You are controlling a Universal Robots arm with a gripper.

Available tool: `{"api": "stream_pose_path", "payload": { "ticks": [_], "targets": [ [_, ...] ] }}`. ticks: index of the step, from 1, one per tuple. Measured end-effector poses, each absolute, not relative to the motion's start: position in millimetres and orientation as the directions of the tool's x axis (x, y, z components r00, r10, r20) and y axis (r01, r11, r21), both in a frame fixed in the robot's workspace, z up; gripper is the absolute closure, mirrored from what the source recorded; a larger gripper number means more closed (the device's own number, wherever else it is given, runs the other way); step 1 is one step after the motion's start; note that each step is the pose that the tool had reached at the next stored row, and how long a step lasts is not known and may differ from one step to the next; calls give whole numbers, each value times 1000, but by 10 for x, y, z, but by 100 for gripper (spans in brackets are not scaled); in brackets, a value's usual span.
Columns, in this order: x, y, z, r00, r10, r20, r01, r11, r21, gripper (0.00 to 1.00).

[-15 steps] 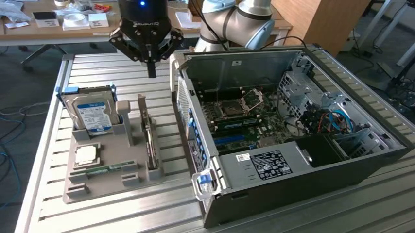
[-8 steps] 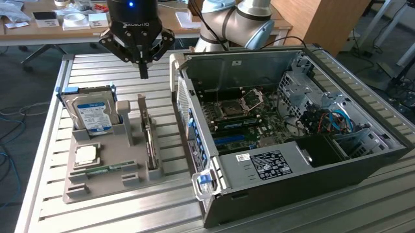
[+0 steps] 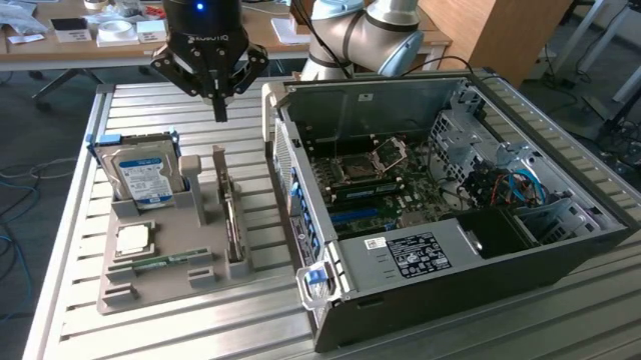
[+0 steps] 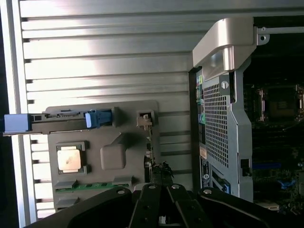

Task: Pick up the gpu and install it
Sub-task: 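Reach for the gpu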

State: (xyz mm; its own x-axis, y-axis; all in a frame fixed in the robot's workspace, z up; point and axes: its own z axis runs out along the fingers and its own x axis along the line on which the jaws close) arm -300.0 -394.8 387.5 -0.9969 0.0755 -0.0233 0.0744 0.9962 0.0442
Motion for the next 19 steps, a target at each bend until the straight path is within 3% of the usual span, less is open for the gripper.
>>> {"api": "stream_pose_path", "payload": {
  "ticks": [19],
  "targets": [
    [-3041,-4013,3871,-997,75,-23,74,996,43,89]
  ]
}}
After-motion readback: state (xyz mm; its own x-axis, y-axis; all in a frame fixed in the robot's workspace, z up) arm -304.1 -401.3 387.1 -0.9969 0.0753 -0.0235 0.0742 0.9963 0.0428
